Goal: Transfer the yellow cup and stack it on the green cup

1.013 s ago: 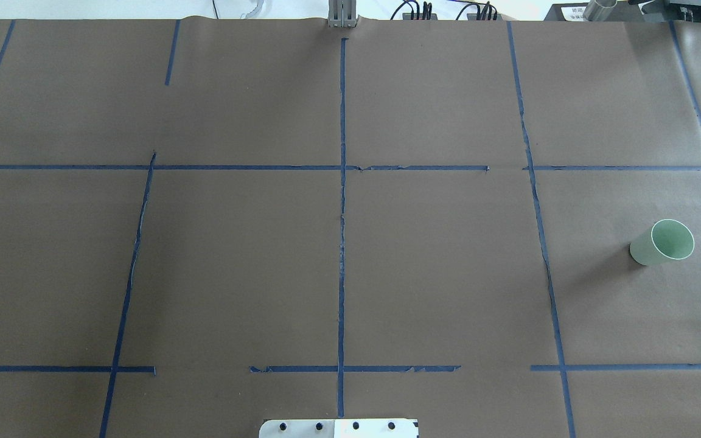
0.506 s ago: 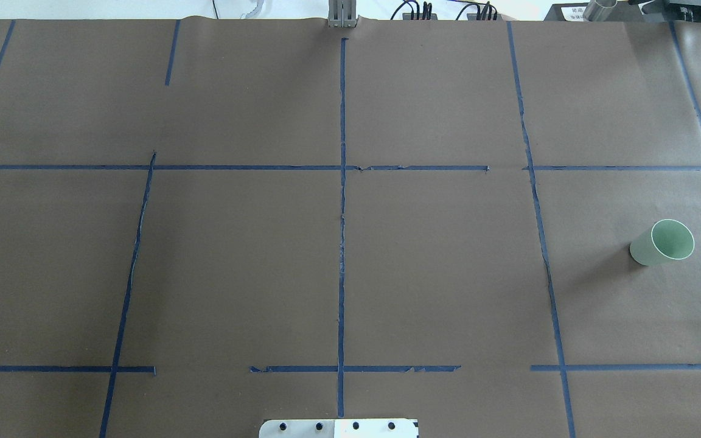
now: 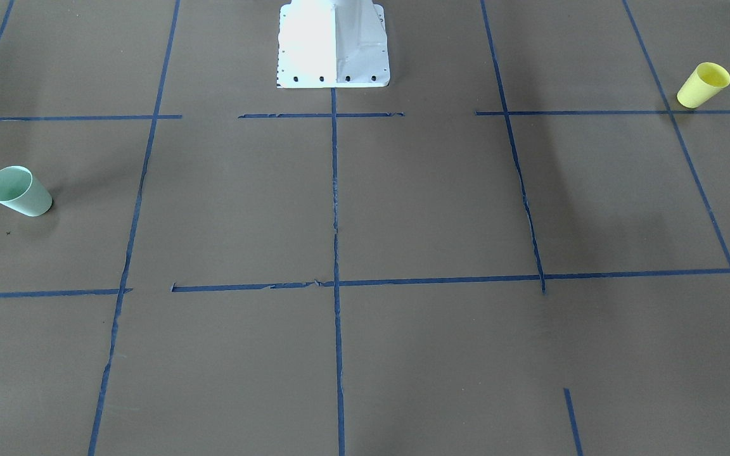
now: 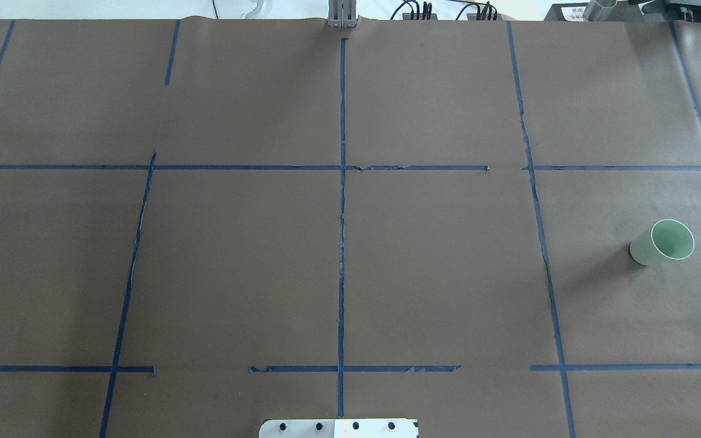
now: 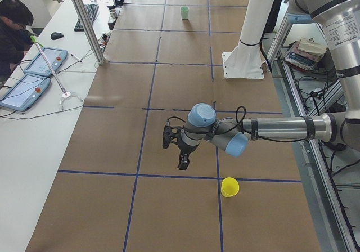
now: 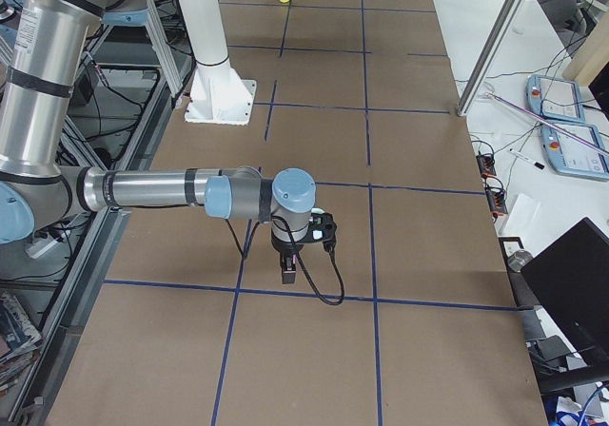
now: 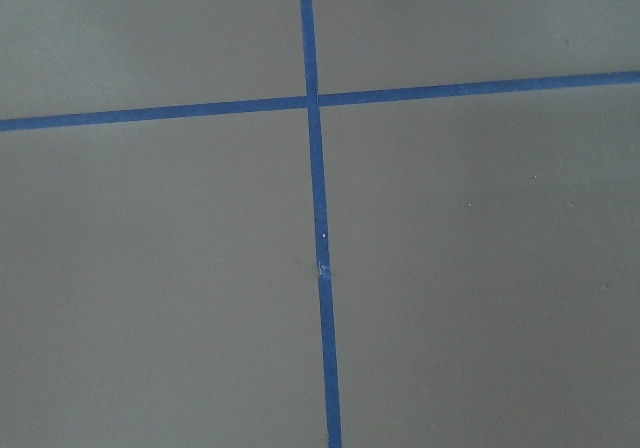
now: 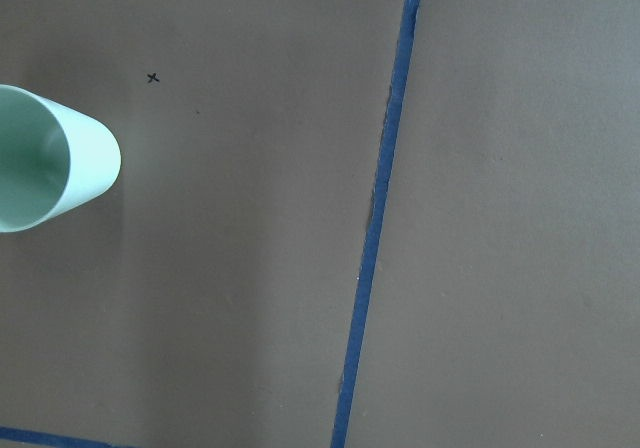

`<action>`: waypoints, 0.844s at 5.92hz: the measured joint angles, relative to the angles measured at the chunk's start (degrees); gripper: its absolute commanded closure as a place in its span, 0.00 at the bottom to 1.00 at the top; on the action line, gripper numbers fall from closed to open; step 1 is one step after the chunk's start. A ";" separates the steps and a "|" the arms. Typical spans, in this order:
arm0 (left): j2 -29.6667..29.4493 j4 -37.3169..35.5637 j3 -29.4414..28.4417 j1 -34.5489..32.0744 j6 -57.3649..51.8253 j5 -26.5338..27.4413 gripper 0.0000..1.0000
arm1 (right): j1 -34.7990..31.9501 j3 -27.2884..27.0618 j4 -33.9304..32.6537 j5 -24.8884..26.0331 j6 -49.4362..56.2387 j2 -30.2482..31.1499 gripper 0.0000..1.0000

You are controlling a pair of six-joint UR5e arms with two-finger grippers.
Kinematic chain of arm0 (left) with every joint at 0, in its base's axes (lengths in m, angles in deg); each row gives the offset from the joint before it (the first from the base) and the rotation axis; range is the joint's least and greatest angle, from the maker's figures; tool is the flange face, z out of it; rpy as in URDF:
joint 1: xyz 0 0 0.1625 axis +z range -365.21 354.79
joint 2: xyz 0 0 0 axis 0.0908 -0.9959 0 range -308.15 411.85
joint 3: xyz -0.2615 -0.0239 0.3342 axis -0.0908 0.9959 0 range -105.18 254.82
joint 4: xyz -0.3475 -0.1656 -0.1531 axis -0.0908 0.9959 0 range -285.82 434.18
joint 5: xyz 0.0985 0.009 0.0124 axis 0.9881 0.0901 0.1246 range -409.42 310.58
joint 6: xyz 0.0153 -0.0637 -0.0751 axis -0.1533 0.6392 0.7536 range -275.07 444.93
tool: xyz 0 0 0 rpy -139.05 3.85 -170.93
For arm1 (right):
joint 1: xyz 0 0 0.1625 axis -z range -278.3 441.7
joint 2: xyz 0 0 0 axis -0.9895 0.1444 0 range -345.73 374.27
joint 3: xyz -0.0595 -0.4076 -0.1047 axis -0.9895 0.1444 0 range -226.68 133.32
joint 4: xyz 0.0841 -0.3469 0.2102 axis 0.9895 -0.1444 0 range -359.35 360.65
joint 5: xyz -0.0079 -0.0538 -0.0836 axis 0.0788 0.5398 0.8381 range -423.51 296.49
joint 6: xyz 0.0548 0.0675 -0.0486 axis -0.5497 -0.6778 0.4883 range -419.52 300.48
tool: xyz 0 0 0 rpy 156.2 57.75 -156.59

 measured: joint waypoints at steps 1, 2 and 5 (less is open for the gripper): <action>1.25 3.32 1.12 5.55 9.16 5.71 0.00 | 0.00 0.00 0.00 -0.11 0.03 0.01 0.00; 2.05 4.53 2.36 13.02 18.88 14.03 0.00 | 0.00 0.01 -0.02 -0.27 0.07 0.01 0.00; 6.52 3.86 3.51 36.45 49.84 43.79 0.00 | 0.00 0.05 -0.02 -0.35 0.16 0.41 0.00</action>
